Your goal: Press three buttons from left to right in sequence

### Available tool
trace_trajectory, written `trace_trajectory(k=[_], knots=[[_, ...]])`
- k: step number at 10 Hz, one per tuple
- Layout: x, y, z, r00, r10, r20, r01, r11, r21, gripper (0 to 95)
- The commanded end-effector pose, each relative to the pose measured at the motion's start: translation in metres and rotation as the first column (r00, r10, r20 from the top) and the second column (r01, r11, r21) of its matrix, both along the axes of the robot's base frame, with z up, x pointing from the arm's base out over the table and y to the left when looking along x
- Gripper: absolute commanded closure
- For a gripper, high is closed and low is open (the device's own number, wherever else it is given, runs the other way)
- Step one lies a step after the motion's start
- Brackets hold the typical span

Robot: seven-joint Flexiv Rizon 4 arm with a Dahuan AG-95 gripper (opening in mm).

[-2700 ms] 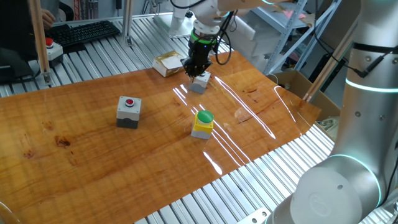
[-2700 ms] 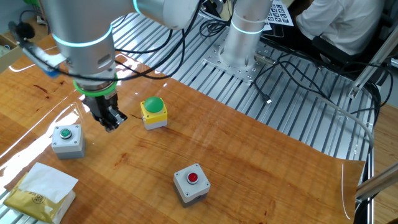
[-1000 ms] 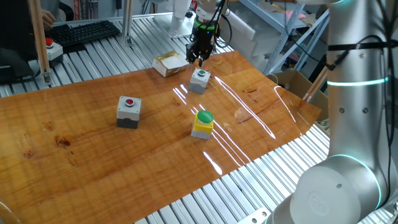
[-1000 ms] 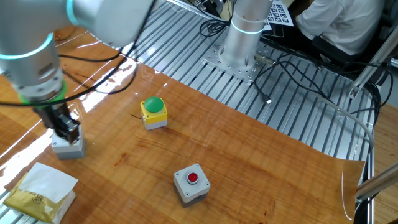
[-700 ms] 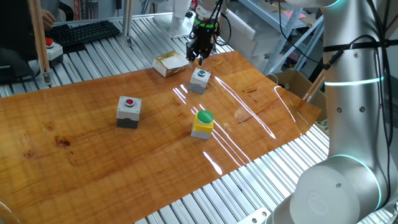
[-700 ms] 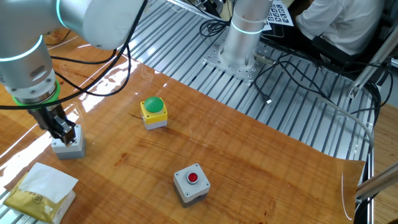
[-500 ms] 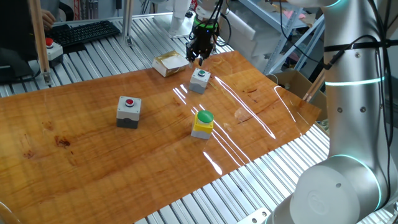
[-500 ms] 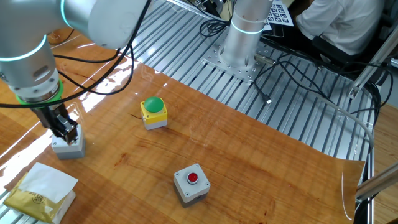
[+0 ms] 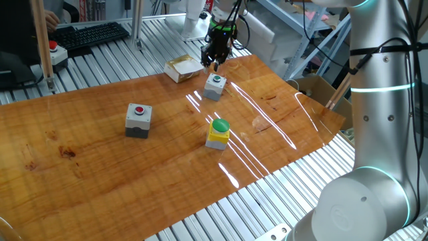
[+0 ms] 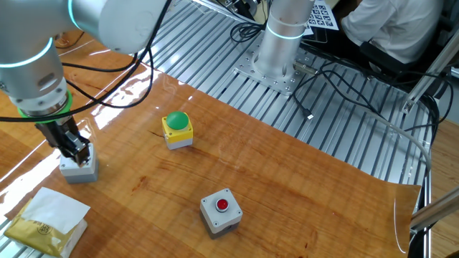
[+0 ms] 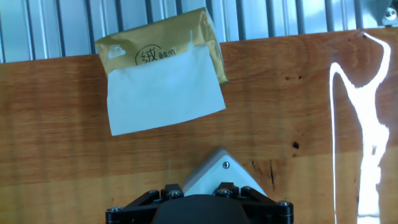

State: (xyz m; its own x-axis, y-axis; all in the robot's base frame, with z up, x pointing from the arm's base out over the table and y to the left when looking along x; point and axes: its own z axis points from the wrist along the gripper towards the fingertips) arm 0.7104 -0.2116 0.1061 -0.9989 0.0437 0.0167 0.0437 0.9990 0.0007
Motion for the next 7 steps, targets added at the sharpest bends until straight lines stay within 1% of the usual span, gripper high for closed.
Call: trace_trajectory(k=[1, 2, 3, 4, 6, 7], knots=[[-0.0013, 0.0009, 0.0003, 1.0, -0.007, -0.006, 0.007, 1.0, -0.002, 95.0], [-0.0013, 0.0009, 0.0003, 0.999, -0.033, -0.008, 0.033, 0.999, -0.006, 95.0], [-0.0013, 0.0009, 0.0003, 0.999, -0.05, -0.005, 0.05, 0.999, -0.023, 95.0], [-0.0013, 0.0009, 0.0003, 0.998, -0.065, -0.012, 0.064, 0.997, -0.029, 95.0], [-0.0013, 0.0009, 0.0003, 0.996, -0.091, -0.022, 0.09, 0.995, -0.03, 95.0], [-0.0013, 0.0009, 0.0003, 0.994, -0.11, -0.02, 0.11, 0.993, -0.031, 95.0]])
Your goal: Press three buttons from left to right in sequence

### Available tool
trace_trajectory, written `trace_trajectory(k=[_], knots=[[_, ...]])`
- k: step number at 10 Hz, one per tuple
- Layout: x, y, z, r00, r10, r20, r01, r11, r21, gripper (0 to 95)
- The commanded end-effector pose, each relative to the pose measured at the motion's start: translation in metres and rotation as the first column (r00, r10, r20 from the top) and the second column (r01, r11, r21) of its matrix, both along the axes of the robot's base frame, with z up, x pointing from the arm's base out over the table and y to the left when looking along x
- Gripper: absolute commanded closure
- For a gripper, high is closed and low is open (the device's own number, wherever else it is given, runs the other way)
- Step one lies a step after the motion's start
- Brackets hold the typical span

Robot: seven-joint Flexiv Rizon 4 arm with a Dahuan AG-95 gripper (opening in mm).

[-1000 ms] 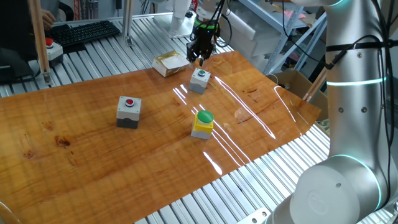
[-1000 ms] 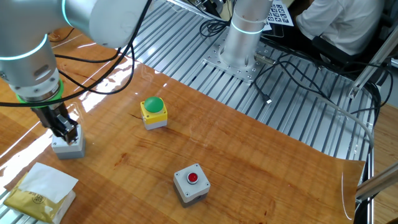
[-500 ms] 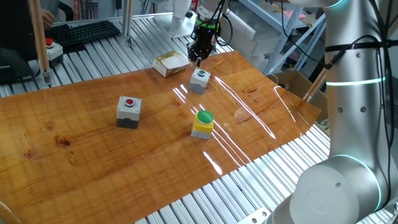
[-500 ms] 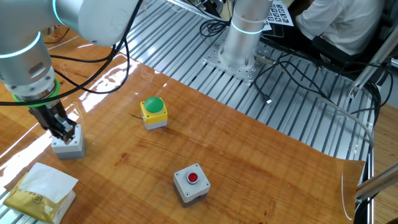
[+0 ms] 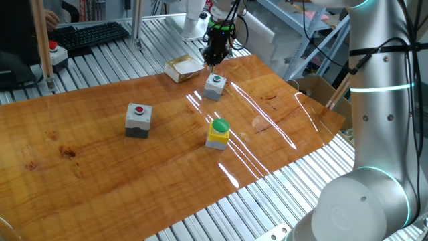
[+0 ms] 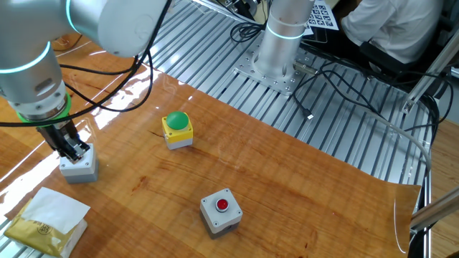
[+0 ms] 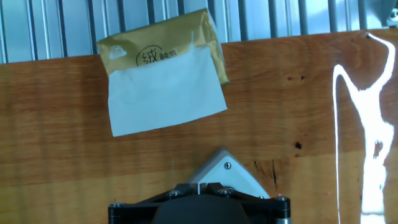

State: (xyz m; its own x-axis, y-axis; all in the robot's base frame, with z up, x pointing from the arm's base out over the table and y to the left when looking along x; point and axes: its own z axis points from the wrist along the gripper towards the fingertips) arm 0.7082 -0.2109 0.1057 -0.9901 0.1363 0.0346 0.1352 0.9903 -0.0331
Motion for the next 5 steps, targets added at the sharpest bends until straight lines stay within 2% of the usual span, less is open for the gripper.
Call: trace_trajectory(k=[1, 4, 5], knots=[[0.001, 0.0002, 0.0006, 1.0, -0.026, 0.001, 0.026, 1.0, 0.002, 95.0], [0.001, 0.0002, 0.0006, 0.999, -0.034, -0.005, 0.034, 0.999, 0.001, 95.0], [0.0006, -0.0007, 0.0002, 0.999, -0.043, -0.004, 0.043, 0.999, 0.001, 76.0]])
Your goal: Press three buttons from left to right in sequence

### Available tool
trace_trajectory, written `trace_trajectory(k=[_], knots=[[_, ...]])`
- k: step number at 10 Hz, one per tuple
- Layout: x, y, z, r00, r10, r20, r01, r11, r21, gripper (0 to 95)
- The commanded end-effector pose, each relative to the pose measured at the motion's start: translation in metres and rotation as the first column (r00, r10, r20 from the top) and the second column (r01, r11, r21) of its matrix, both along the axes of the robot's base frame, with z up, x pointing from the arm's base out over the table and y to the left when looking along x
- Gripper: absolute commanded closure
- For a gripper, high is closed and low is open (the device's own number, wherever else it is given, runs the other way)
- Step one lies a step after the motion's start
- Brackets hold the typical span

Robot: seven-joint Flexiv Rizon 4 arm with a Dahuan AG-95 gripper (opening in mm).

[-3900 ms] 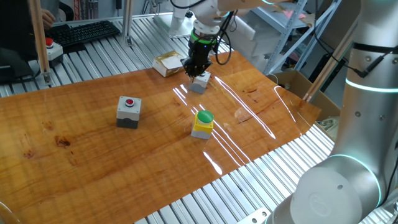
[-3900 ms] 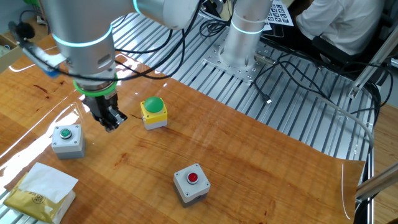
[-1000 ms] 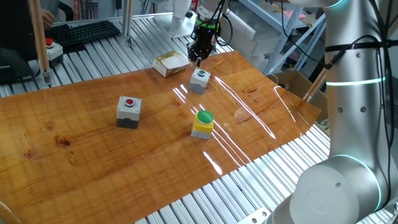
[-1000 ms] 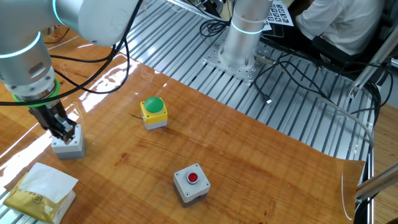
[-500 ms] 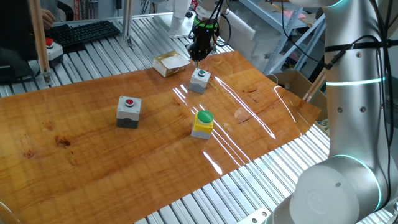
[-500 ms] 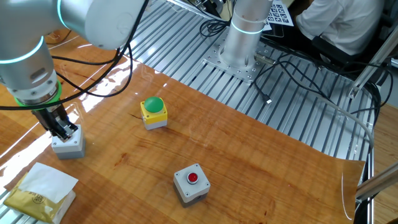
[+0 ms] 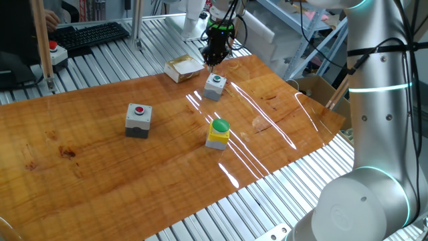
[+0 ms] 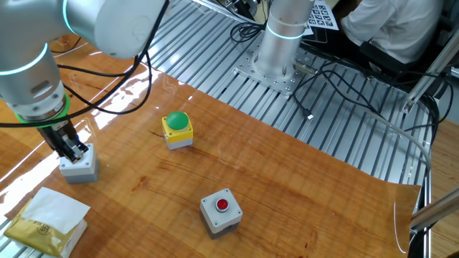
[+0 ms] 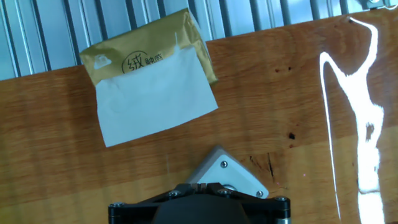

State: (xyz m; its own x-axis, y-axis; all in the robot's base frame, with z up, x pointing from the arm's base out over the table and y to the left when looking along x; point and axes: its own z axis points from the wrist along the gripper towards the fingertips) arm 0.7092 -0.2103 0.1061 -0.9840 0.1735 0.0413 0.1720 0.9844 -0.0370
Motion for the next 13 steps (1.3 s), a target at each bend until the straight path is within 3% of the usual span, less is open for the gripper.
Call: trace_trajectory(k=[1, 4, 5, 9, 10, 13], knots=[[-0.003, -0.006, -0.003, 1.0, -0.01, 0.006, 0.01, 1.0, 0.005, 57.0], [-0.009, -0.014, -0.009, 0.998, -0.057, 0.012, 0.057, 0.998, 0.011, 57.0], [-0.01, -0.013, -0.01, 0.997, -0.07, 0.012, 0.07, 0.997, 0.018, 38.0], [-0.019, -0.008, -0.014, 0.995, -0.095, 0.015, 0.094, 0.995, 0.033, 38.0], [-0.02, -0.007, -0.015, 0.995, -0.095, 0.014, 0.095, 0.995, 0.039, 57.0], [-0.02, 0.002, -0.012, 0.995, -0.1, 0.014, 0.099, 0.994, 0.039, 57.0]])
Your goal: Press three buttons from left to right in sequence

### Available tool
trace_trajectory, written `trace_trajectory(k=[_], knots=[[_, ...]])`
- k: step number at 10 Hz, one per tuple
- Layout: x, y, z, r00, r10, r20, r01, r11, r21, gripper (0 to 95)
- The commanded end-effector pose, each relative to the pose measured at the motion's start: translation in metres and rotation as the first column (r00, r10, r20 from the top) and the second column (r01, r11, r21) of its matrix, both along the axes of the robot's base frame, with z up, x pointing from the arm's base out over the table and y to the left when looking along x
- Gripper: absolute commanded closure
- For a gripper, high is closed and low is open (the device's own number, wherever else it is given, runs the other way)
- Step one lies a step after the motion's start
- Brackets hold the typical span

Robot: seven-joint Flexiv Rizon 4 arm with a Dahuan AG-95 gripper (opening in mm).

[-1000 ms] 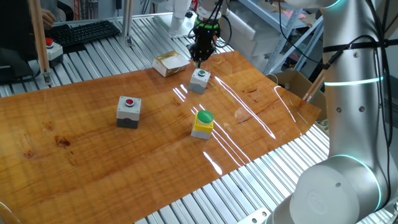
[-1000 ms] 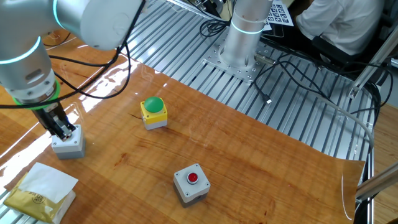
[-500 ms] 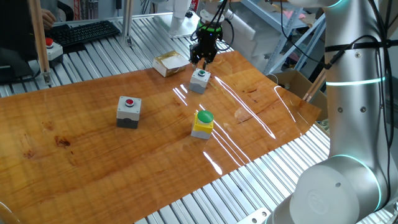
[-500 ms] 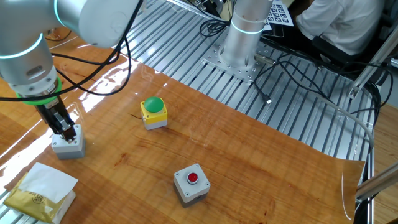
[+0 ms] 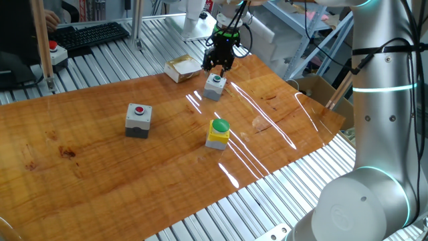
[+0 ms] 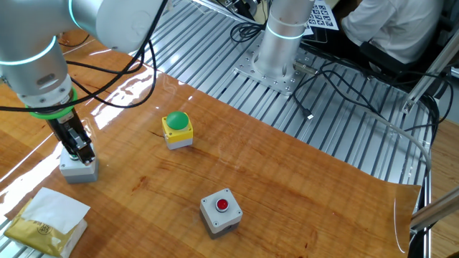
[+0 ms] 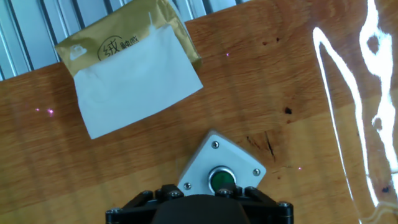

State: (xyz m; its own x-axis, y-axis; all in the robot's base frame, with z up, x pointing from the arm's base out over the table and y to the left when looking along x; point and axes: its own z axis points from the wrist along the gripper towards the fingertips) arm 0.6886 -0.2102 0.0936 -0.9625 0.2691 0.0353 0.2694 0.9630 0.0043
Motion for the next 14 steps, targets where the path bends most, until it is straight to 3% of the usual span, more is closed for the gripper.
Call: trace_trajectory(k=[1, 3, 4, 14], knots=[[0.001, 0.005, 0.001, 1.0, -0.001, 0.001, 0.001, 1.0, -0.001, 57.0], [0.002, 0.006, 0.002, 1.0, 0.0, 0.001, 0.0, 1.0, -0.003, 57.0], [0.003, 0.005, 0.001, 1.0, 0.005, 0.002, -0.005, 1.0, -0.004, 38.0], [0.006, 0.002, -0.011, 1.0, -0.012, 0.006, 0.012, 1.0, 0.021, 38.0]])
